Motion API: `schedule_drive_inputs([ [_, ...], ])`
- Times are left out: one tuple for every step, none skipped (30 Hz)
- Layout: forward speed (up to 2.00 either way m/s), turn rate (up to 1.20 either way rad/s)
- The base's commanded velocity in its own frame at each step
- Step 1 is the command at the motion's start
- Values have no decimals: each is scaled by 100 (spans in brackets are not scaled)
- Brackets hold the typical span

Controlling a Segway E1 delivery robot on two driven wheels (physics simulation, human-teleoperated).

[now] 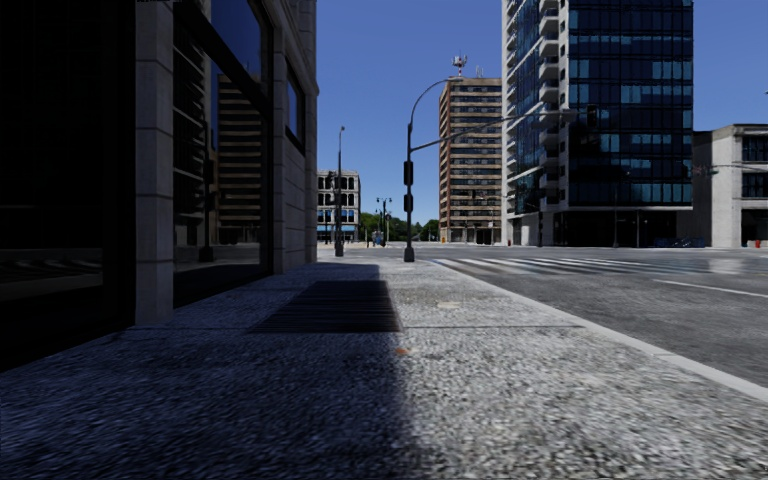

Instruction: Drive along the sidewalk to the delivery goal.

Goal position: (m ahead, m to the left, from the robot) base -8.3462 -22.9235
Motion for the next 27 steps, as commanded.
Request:
schedule_drive_inputs([
  [200, 0],
  [200, 0],
  [200, 0],
  [200, 0],
  [200, 0],
  [200, 0],
  [200, 0],
  [200, 0],
  [200, 0],
  [200, 0],
  [200, 0],
  [200, 0],
  [200, 0],
  [200, 0],
  [200, 0],
  [200, 0],
  [200, 0],
  [200, 0],
  [200, 0],
  [200, 0],
  [200, 0],
  [200, 0],
  [200, 0],
  [200, 0],
  [200, 0],
  [200, 0],
  [200, 0],
])
